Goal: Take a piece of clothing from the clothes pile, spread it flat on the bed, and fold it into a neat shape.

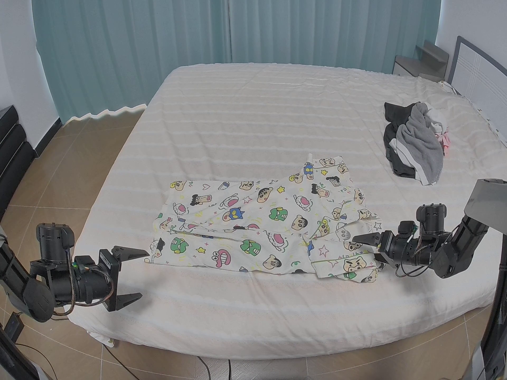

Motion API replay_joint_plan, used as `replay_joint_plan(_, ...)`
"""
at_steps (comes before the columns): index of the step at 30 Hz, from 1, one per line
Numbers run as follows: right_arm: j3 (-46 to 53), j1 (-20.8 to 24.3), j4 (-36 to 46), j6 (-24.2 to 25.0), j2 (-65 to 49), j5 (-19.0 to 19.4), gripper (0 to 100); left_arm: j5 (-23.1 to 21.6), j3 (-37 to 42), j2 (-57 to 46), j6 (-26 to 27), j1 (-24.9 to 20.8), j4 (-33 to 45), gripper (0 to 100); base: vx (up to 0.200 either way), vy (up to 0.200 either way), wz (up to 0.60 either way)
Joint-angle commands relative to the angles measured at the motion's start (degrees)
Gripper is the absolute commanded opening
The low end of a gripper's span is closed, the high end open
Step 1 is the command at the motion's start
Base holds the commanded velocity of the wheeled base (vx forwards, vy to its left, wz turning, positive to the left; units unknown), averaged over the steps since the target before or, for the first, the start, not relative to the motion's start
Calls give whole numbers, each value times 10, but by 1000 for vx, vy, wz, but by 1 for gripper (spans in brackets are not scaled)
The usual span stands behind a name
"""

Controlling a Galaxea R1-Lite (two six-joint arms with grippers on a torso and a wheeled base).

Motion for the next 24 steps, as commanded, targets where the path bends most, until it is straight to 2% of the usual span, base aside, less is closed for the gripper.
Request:
replay_joint_plan(1, -12, -12, 0, -1, 17, 22, 100, 0, 0, 2, 0, 0, 0, 100, 0, 0, 0)
replay_joint_plan(6, -25, -23, 0, -9, 35, 64, 100, 0, 1, 2, 0, -1, 0, 100, 0, 0, 0)
replay_joint_plan(10, -28, -23, 0, -26, 46, 77, 100, 0, 1, 2, 0, -1, 0, 100, 0, 0, 0)
replay_joint_plan(11, -28, -23, -1, -28, 46, 79, 0, 0, 1, 2, 0, -2, 0, 100, 0, 0, 0)
replay_joint_plan(24, -8, -37, -42, -27, 36, 110, 0, 0, 1, 5, 0, -4, 0, 100, 0, 0, 0)
